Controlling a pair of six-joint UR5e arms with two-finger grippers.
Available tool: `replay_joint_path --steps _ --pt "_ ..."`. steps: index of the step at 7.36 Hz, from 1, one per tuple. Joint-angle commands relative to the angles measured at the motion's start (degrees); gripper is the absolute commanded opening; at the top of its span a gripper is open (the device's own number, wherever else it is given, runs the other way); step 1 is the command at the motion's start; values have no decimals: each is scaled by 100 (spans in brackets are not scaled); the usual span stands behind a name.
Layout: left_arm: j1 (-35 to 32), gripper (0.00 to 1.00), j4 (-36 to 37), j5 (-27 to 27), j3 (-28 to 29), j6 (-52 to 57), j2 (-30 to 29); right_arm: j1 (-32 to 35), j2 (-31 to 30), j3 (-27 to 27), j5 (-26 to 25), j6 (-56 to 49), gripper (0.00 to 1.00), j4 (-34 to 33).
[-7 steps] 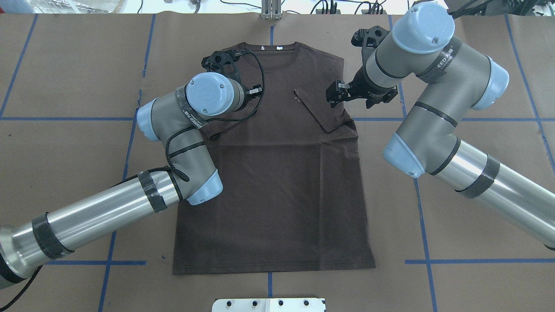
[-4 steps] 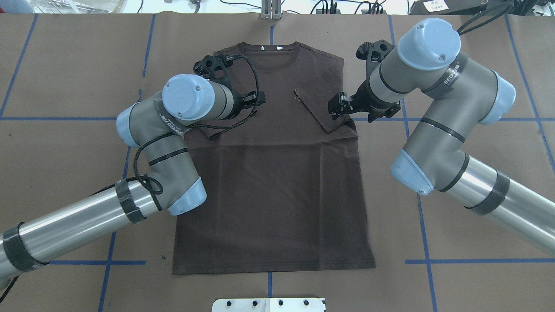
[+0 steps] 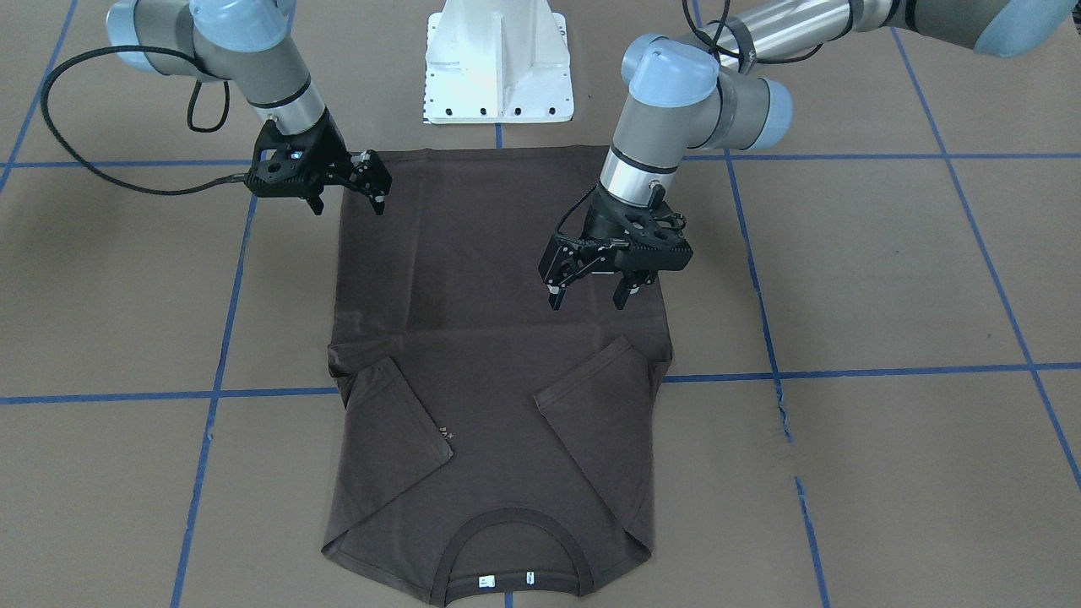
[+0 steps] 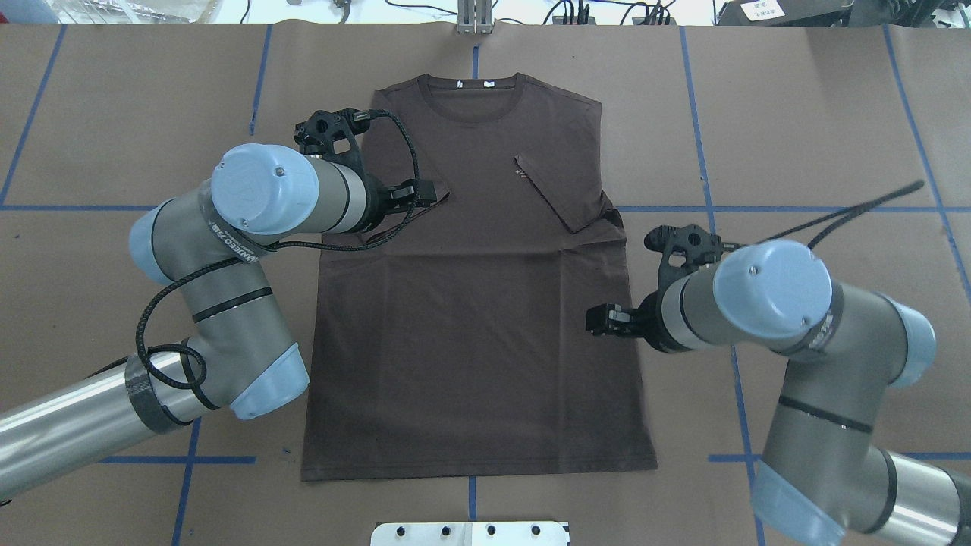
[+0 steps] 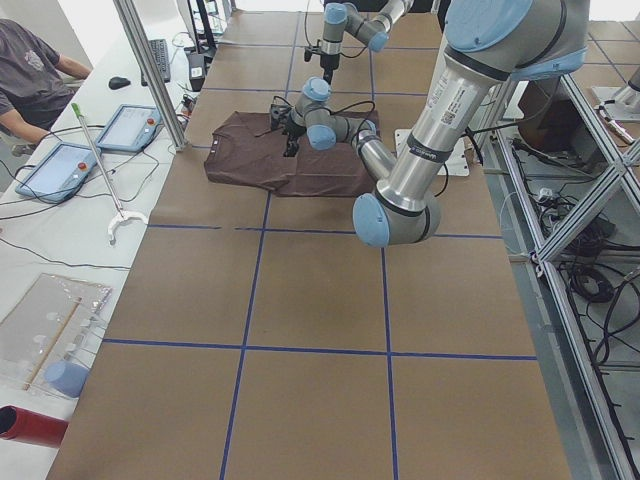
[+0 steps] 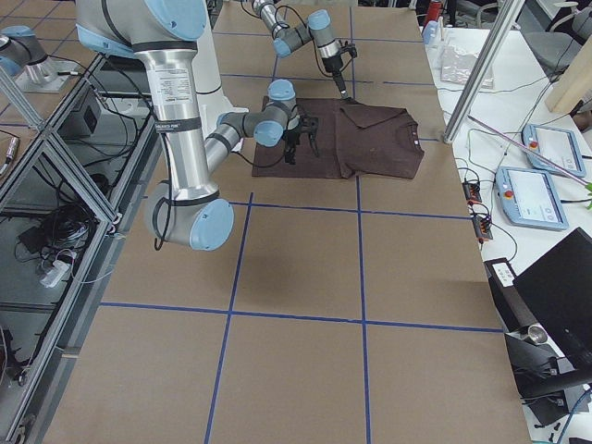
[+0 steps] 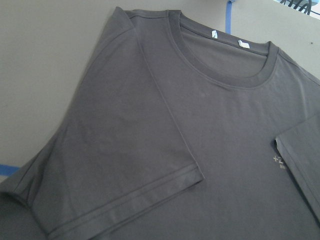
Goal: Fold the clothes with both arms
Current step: 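Move the right gripper to the hem corner nearest the robot while the left gripper releases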
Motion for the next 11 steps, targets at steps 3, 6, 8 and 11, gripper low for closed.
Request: replay_joint_path --steps 3,6,8,11 --pt "11 100 81 2 -244 0 143 -1658 -871 161 -1437 1031 100 418" --pt "3 100 81 2 -288 -9 152 -1675 -1082 310 -1323 1040 100 417" --pt "11 100 81 2 -297 0 161 -1710 -1083 320 -1288 1049 100 409" --pt "11 100 81 2 -306 0 196 -1763 -1074 311 -1288 1049 88 409"
